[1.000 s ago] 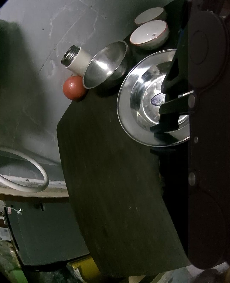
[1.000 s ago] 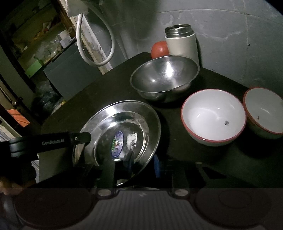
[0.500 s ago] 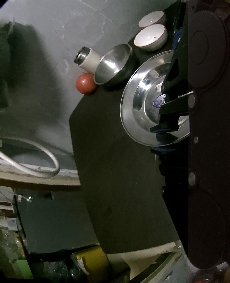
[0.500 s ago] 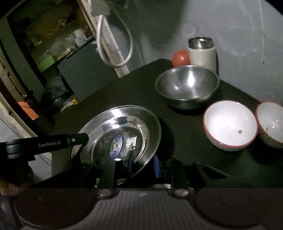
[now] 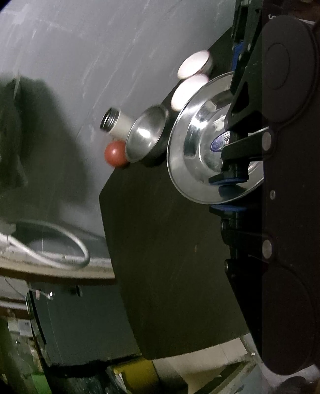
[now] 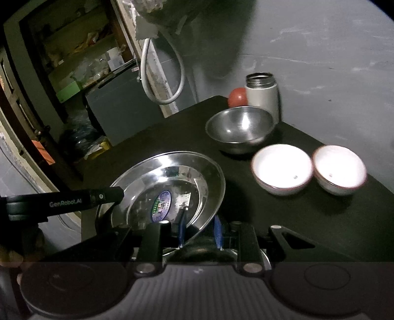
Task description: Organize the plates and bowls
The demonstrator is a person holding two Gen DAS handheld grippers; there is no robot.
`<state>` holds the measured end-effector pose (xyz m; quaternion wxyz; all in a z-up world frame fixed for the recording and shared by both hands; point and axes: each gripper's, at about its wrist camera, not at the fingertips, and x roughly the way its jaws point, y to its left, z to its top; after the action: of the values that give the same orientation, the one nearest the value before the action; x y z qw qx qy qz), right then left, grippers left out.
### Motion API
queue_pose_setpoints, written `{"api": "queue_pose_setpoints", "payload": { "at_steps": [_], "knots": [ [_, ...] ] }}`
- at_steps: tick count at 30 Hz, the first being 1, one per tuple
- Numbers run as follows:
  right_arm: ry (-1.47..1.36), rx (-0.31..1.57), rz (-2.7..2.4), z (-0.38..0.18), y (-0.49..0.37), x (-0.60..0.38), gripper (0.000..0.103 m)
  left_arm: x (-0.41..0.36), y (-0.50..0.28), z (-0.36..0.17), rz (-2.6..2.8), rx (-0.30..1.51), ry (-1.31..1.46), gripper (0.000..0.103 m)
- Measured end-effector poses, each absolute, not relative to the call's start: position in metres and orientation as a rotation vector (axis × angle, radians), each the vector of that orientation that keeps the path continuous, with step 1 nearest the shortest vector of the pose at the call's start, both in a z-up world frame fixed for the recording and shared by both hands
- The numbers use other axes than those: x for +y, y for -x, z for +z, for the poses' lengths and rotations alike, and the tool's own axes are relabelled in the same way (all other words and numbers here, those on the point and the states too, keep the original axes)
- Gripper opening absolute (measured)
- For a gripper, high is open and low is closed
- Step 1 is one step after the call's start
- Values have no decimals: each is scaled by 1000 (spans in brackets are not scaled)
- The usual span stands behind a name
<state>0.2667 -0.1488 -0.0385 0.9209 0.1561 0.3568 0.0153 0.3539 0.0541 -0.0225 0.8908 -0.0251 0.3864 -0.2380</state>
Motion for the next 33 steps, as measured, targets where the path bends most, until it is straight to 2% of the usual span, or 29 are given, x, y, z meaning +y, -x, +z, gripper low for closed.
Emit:
{"api": "queue_pose_setpoints", "payload": {
  "at_steps": [13,33],
  "knots": [
    [-310,781,6,-42,-217,-161,27,41,-305,-30,-569,844,-18,20],
    [-272,864,-48,-56,-186,-159,27,13,-263,-48,-583,856,-209,25]
  ]
}}
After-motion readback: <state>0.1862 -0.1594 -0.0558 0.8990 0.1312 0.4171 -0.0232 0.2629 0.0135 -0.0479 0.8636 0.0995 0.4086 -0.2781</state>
